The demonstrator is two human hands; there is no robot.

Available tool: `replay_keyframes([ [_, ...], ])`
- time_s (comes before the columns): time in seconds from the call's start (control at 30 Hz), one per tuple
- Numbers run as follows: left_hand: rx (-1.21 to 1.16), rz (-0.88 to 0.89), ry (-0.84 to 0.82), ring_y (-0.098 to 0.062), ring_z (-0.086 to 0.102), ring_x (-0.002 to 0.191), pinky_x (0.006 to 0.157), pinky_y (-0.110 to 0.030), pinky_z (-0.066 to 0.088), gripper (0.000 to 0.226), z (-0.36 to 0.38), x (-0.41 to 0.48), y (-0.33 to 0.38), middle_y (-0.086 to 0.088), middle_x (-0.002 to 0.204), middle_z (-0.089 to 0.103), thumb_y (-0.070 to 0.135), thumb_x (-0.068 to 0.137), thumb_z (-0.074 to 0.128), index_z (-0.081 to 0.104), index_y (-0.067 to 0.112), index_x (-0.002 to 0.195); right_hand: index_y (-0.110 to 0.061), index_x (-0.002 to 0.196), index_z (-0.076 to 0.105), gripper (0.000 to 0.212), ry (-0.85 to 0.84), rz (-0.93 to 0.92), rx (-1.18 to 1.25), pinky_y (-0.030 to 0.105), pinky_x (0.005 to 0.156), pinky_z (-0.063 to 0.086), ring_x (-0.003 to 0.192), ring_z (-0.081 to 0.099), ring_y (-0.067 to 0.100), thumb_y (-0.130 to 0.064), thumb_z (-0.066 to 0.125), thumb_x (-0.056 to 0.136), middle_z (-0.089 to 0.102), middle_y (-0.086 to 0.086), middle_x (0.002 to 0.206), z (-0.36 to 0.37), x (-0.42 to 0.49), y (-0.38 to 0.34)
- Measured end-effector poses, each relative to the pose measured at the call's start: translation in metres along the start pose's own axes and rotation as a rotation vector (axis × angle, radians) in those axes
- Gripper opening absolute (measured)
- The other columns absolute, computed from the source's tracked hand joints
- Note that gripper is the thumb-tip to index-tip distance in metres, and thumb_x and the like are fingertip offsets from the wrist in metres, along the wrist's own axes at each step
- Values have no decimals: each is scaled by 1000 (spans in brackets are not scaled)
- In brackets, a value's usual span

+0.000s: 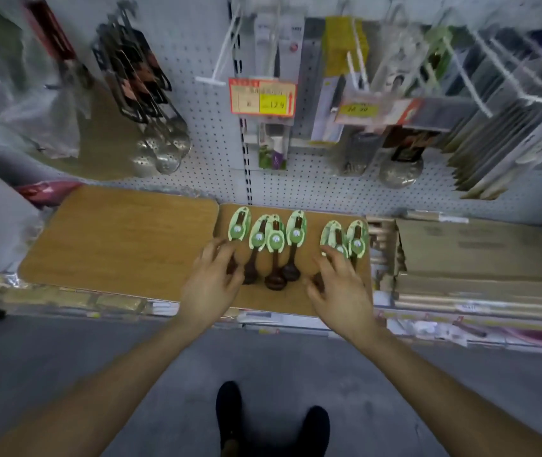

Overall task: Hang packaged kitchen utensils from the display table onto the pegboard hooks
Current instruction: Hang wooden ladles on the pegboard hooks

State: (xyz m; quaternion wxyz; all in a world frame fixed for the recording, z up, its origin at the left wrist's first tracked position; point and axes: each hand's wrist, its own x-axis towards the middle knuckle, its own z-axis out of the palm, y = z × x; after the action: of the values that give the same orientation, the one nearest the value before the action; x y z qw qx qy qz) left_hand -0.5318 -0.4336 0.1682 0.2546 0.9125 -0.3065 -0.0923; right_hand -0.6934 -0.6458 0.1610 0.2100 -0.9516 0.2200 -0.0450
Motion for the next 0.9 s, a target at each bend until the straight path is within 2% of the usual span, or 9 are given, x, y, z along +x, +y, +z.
replay_keyframes([
  [0.1, 12, -21, -109, -35, 48, 141, 109, -50, 49, 51, 41, 8, -27, -11, 157, 43, 22, 102, 64, 54, 12, 152, -14, 154, 52, 69, -113, 60, 40, 50, 105, 53, 138, 51, 35, -52, 38, 98, 46, 10, 156, 49, 0, 13],
  [0.2, 58, -11, -158, -38, 50, 138, 110, -52, 48, 53, 77, 22, -53, -14, 156, 45, 22, 102, 64, 54, 12, 153, -12, 159, 48, 68, -180, 109, 58, 50, 110, 50, 141, 47, 36, -45, 46, 100, 45, 12, 157, 88, 10, 26],
  [0.43, 115, 10, -199, -35, 45, 140, 110, -47, 48, 58, 150, 71, -100, -9, 158, 44, 33, 101, 64, 51, 23, 156, -12, 161, 45, 63, -192, 171, 84, 46, 114, 45, 145, 42, 33, -34, 57, 104, 42, 11, 159, 153, 54, 61],
  [0.57, 114, 32, -239, -33, 43, 141, 108, -49, 49, 59, 193, 96, -117, -5, 159, 40, 37, 101, 61, 46, 26, 158, -15, 160, 45, 58, -183, 187, 111, 42, 120, 40, 148, 39, 29, -35, 59, 107, 41, 6, 159, 182, 84, 86],
  [0.73, 76, 28, -286, -36, 47, 138, 106, -50, 52, 62, 240, 130, -123, -8, 153, 43, 34, 101, 62, 42, 29, 160, -16, 160, 45, 56, -154, 227, 186, 38, 121, 35, 148, 39, 29, -32, 59, 108, 41, 7, 159, 212, 124, 109],
  [0.9, -40, -64, -310, -39, 61, 123, 113, -51, 47, 64, 277, 172, -124, -14, 152, 45, 25, 104, 61, 38, 29, 163, -20, 164, 39, 61, -200, 223, 156, 49, 126, 35, 152, 37, 35, -33, 59, 108, 36, 11, 162, 242, 159, 127],
])
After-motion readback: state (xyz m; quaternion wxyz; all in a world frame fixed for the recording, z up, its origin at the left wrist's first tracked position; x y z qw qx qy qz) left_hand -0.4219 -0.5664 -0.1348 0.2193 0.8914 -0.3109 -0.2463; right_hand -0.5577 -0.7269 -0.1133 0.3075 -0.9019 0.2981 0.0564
